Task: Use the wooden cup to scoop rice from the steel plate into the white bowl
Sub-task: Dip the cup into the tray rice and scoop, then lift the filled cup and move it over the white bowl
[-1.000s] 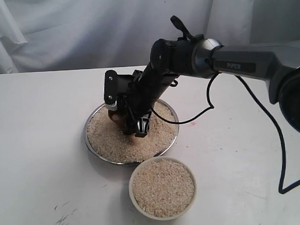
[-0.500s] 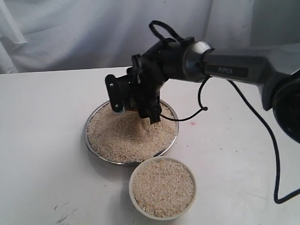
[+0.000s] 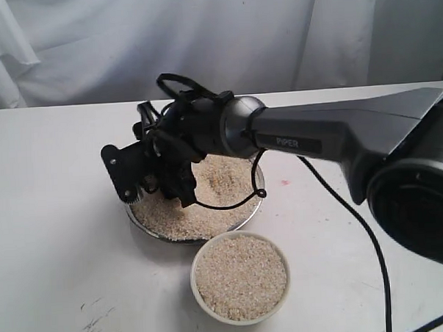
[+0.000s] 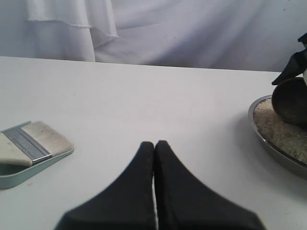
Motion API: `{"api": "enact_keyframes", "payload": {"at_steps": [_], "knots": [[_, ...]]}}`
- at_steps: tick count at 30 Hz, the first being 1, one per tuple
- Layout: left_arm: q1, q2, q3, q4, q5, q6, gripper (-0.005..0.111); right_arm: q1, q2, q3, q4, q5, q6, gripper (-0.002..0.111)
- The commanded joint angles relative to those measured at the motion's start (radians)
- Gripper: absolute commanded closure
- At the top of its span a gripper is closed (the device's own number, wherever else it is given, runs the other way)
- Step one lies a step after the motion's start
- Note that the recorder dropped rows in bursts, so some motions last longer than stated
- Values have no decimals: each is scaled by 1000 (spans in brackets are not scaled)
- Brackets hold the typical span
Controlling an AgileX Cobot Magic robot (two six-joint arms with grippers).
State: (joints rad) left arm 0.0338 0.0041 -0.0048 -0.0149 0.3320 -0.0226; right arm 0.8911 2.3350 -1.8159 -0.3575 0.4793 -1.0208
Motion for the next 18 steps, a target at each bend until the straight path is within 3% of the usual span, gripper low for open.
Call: {"api": "enact_keyframes", "payload": {"at_steps": [1, 10, 15, 18], "knots": [[2, -4, 5, -2, -13, -1, 107, -81, -12, -8, 222, 20, -70, 108], [2, -4, 5, -2, -13, -1, 107, -67, -178, 40, 166, 195, -68, 108], [2, -4, 5, -2, -13, -1, 107, -61, -419, 358, -30, 161, 41, 108], [2, -4, 5, -2, -13, -1, 107, -28, -509, 532, -303, 134, 180, 108]]}}
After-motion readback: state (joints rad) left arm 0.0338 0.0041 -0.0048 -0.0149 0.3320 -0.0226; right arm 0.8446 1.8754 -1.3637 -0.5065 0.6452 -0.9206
